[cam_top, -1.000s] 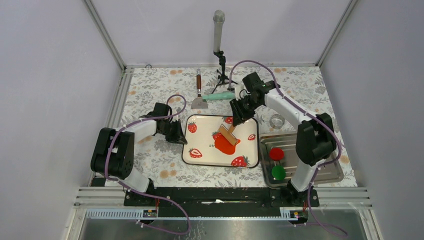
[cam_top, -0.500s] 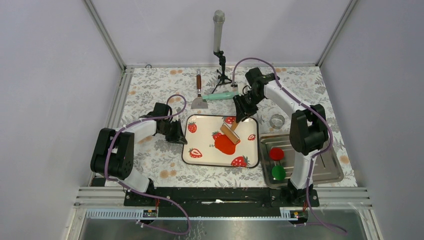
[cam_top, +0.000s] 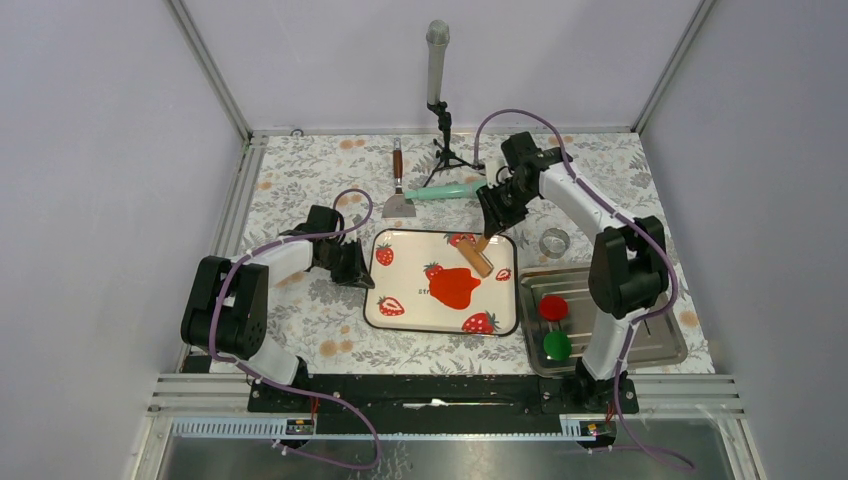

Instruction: Roll out the dumpling wrappers from the dough

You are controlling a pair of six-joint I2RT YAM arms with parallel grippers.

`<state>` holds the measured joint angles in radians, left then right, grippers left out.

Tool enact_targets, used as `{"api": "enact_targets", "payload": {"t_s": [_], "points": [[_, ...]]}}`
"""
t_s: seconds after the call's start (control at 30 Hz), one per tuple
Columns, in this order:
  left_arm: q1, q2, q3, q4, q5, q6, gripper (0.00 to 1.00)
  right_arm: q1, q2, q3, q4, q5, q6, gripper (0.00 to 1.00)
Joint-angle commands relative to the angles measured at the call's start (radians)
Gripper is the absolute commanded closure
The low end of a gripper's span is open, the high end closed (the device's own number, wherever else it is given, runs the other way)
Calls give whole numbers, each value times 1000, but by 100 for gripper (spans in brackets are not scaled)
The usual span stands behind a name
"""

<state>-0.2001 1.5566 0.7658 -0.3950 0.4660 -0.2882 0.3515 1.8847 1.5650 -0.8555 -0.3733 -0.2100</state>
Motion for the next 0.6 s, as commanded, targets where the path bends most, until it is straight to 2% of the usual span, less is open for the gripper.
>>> {"api": "enact_targets", "payload": {"t_s": [0.0, 0.2, 0.3, 0.57], "points": [[-2, -30, 2, 17, -53, 27, 100, -20, 3, -58, 24, 251, -104, 100], [-2, -29, -2, 17, -46, 27, 100, -19, -158, -38, 16, 48, -95, 100], [-2, -28, -2, 16, -43, 27, 100, -17, -230, -91, 41, -83, -86, 100], [-2, -16, 6, 9, -40, 30, 100, -10, -194, -158, 27, -254, -44, 100]]}}
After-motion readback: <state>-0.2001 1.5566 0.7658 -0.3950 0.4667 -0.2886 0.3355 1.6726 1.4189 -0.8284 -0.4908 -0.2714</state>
